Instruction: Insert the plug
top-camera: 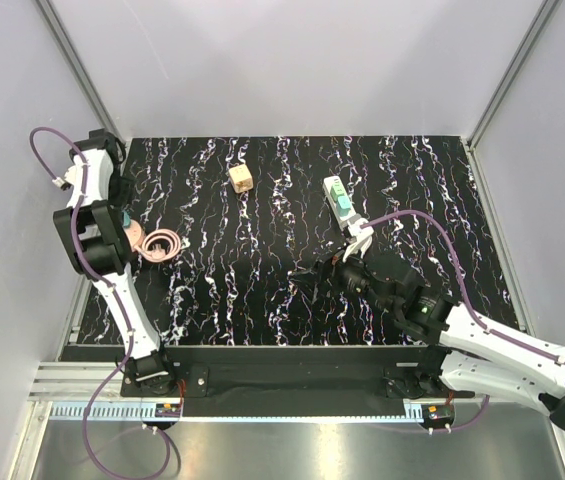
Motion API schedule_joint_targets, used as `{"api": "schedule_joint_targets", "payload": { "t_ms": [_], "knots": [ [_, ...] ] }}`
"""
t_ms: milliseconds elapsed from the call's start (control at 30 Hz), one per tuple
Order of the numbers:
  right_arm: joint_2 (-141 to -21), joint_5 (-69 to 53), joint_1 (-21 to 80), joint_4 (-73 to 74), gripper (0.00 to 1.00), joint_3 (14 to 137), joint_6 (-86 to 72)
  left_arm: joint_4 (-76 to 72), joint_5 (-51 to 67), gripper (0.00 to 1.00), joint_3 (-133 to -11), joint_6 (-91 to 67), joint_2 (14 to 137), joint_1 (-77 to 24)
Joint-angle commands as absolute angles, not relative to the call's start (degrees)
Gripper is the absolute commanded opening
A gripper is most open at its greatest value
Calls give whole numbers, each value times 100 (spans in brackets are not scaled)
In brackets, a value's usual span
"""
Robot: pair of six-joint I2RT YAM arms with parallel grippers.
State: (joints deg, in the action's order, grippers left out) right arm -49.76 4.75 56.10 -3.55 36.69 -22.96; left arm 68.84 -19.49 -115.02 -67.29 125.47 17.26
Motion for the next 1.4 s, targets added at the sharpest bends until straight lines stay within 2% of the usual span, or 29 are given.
{"api": "schedule_joint_targets", "payload": {
  "t_ms": [0,133,600,700,833,867,933,967,1000,1367],
  "knots": [
    [-5027,668,5607,-422,100,3832,-2294,6812,-1899,71,-11549,-6609,12261,1740],
    [-5062,677,5607,-422,100,3850,-2294,6820,-1837,61,-11566,-6583,12339,1784],
    [-5142,668,5607,-422,100,3876,-2294,6812,-1872,54,-11575,-6495,12357,1951],
    [-5142,668,5607,-422,100,3876,-2285,6803,-1828,50,-11593,-6460,12427,1960],
    [-5168,677,5607,-422,100,3885,-2294,6794,-1740,35,-11558,-6434,12489,1969],
    [-5194,677,5607,-413,100,3885,-2285,6768,-1740,26,-11540,-6399,12489,1969],
    [-5177,677,5607,-422,100,3885,-2285,6768,-1775,15,-11531,-6372,12507,1969],
    [-5194,677,5607,-422,100,3885,-2294,6768,-1784,4,-11453,-6372,12498,1969],
    [-5194,677,5607,-422,100,3885,-2294,6759,-1784,1,-11417,-6372,12498,1960],
    [-5212,703,5607,-422,100,3885,-2294,6654,-1636,0,-10601,-6662,12437,2153]
  ]
}}
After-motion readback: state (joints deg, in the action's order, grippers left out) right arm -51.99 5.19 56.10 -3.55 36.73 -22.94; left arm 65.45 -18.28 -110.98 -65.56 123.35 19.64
